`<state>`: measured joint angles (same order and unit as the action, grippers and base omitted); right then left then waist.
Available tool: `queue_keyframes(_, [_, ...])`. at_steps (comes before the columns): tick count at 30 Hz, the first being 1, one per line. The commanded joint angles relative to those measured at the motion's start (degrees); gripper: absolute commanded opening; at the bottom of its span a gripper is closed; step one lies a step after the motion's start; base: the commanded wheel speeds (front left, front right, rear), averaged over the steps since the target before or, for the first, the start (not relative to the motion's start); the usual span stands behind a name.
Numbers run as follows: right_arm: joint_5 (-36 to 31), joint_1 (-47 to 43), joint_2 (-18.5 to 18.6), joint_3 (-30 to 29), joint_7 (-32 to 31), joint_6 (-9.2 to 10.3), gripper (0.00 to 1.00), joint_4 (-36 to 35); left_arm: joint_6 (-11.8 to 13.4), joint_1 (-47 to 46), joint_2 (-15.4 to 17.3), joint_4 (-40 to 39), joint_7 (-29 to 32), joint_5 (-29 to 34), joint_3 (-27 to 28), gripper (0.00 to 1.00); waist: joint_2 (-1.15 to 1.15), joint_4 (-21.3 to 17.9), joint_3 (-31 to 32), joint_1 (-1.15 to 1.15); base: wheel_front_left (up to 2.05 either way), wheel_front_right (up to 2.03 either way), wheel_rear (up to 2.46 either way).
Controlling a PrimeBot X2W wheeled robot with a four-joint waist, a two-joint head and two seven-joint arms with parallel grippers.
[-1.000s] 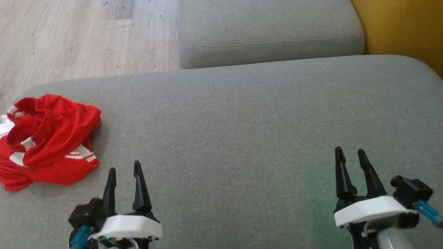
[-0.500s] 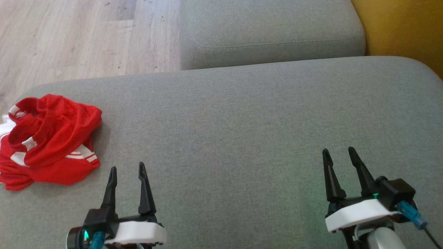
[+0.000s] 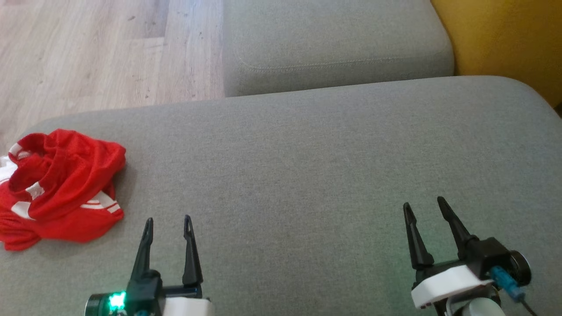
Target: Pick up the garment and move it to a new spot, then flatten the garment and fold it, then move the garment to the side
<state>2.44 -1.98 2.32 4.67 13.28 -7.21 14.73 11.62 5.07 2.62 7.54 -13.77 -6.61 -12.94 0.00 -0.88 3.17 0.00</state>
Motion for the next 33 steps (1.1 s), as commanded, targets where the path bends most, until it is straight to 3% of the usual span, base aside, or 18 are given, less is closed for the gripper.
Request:
queue_keyframes(1, [-1.76, 1.69, 0.55, 1.4, 1.3, -0.27, 1.0, -1.83, 0.54, -1.51, 0.26, -2.1, -0.81, 1.73, 1.28, 1.0, 0.0, 0.04, 0.08, 0.0, 0.0, 0.0, 0.0])
queue_keyframes(33, [-3.73, 1.04, 0.55, 1.53, 1.72, -0.28, 1.0, -1.55, 0.77, -1.89, 0.26, -1.16, -1.23, 4.57, 1.28, 1.0, 0.0, 2.13, -0.27, 0.0, 0.0, 0.0, 0.0])
